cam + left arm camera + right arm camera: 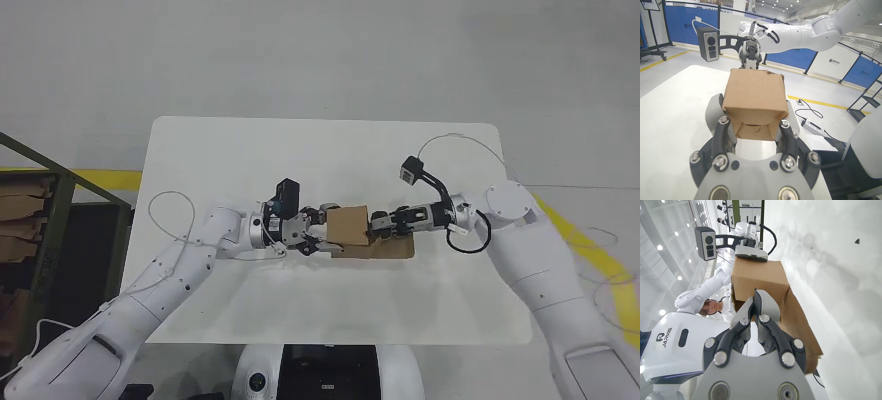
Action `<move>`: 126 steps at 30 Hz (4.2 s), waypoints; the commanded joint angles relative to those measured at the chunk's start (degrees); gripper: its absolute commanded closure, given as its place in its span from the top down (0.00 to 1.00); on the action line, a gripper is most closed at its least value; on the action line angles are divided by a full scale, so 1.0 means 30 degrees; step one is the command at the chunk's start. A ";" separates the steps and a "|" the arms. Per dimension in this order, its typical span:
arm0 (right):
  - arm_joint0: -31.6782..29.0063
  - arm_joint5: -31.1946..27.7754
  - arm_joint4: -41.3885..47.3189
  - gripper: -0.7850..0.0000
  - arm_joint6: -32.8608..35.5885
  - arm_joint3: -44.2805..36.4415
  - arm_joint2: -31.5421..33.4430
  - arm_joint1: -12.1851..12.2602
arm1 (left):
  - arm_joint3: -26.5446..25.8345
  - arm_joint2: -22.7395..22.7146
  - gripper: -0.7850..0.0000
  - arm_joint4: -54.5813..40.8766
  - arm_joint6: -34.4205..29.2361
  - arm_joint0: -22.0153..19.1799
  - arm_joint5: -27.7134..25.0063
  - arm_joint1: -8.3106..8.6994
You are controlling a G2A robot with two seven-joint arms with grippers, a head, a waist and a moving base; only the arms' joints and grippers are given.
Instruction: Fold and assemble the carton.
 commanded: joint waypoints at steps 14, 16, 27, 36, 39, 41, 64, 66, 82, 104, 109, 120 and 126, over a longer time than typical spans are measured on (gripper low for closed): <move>0.0158 -0.0112 -0.0143 0.00 -0.0413 0.0439 0.0484 0.0137 | 0.0014 -0.0016 0.67 0.0156 0.0363 0.0019 0.0000 0.0100; -0.0120 -0.0019 -0.0344 0.00 -0.0430 0.0285 0.1095 0.0366 | 0.0054 -0.0027 0.67 0.0176 0.0389 0.0018 0.0000 0.0116; -0.2624 0.1390 -0.0750 0.00 0.0110 -0.2728 0.3851 0.1458 | 0.0198 -0.0227 0.67 0.0220 0.0675 0.0032 0.0000 0.0193; -0.3091 0.2102 -0.0733 0.00 -0.0616 -0.4088 0.2625 0.1305 | -0.0037 -0.0343 0.67 0.0367 0.0809 0.0139 0.0000 0.0211; -0.2761 0.2098 -0.0585 0.00 -0.0868 -0.3953 0.2149 0.1171 | -0.0115 -0.0367 0.67 0.0409 0.0881 0.0182 0.0000 0.0232; -0.2485 0.2155 -0.0578 0.00 -0.0879 -0.3906 0.1596 0.1039 | -0.0146 -0.0359 0.67 0.0407 0.0922 0.0197 0.0000 0.0246; -0.4048 0.2407 -0.0840 0.00 -0.1331 -0.1961 0.5276 0.2123 | -0.0098 -0.0217 0.68 0.0591 0.1567 0.0163 0.0000 0.0443; -0.4422 0.2623 -0.0928 0.00 -0.1558 -0.1589 0.5615 0.2234 | -0.0107 -0.0242 0.67 0.0638 0.1676 0.0177 0.0000 0.0464; -0.3607 0.1853 0.1615 0.00 -0.0317 -0.0318 0.2474 0.1324 | -0.0004 -0.0116 0.65 0.0956 0.1577 0.0099 0.0000 0.0347; -0.2881 0.2232 0.0569 0.00 -0.0344 -0.2396 0.2171 0.1362 | 0.0603 -0.0061 0.65 0.1092 0.0394 -0.0136 0.0033 -0.0088; -0.3182 0.2717 -0.0251 0.05 -0.0678 -0.3362 0.2525 0.1564 | 0.0604 -0.0140 0.66 0.1206 0.0081 -0.0109 0.0171 -0.0186; -0.3431 0.3409 -0.1270 0.18 -0.0964 -0.4438 0.2706 0.1800 | 0.0300 -0.0476 0.66 0.1527 -0.0492 0.0209 0.0540 -0.0304; -0.3316 0.3624 -0.1459 0.14 -0.0956 -0.4417 0.2648 0.1854 | 0.0115 -0.0626 0.67 0.1609 -0.0720 0.0319 0.0512 -0.0369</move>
